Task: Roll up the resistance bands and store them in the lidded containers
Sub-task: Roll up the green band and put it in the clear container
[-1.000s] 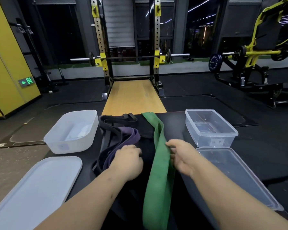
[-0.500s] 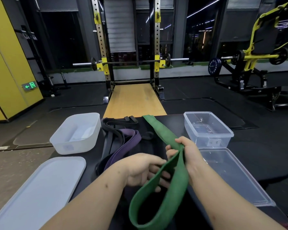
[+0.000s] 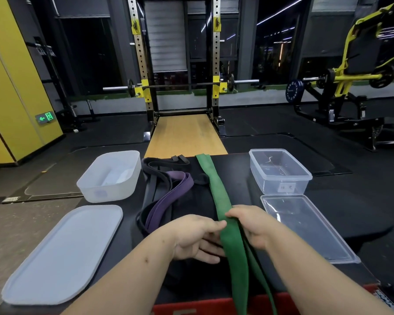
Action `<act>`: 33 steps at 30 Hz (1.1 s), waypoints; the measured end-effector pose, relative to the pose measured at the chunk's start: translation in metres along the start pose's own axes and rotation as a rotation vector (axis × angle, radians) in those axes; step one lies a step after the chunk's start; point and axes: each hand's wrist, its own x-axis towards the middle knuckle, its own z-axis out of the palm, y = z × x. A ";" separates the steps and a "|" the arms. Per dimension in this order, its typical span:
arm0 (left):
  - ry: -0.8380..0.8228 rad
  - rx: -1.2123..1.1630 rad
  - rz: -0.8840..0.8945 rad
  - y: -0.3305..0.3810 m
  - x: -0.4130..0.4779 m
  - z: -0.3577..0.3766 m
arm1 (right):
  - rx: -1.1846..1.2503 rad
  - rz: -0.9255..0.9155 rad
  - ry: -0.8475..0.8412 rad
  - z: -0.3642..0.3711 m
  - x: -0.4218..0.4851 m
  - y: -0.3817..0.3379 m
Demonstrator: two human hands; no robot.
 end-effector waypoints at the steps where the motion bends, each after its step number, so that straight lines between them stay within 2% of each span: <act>1: 0.012 -0.003 0.004 -0.001 -0.001 0.002 | -0.002 -0.016 -0.003 0.001 -0.004 0.002; 6: 0.207 0.027 0.056 -0.014 0.001 0.013 | 0.232 -0.101 0.006 0.005 -0.021 0.008; 9: 0.295 -0.113 0.137 -0.020 0.004 0.018 | 0.031 -0.093 0.073 0.003 -0.033 0.020; 12: 0.404 -0.123 0.212 -0.024 0.014 0.012 | -0.087 -0.048 0.071 -0.001 -0.041 0.035; 17: 0.419 -0.087 0.243 -0.020 0.032 0.009 | -0.104 -0.079 0.048 -0.005 -0.035 0.037; 23: 0.389 -0.047 0.248 -0.014 0.062 0.008 | 0.020 -0.142 0.043 -0.004 -0.020 0.036; 26: 0.428 0.028 0.250 -0.002 0.077 0.007 | 0.038 -0.102 0.055 0.000 -0.006 0.025; 31: 0.537 0.028 0.498 0.043 0.101 -0.007 | 0.049 -0.255 0.151 0.005 0.022 -0.021; 33: 0.579 0.151 0.426 0.042 0.108 -0.012 | -0.048 -0.191 0.131 0.008 0.026 -0.025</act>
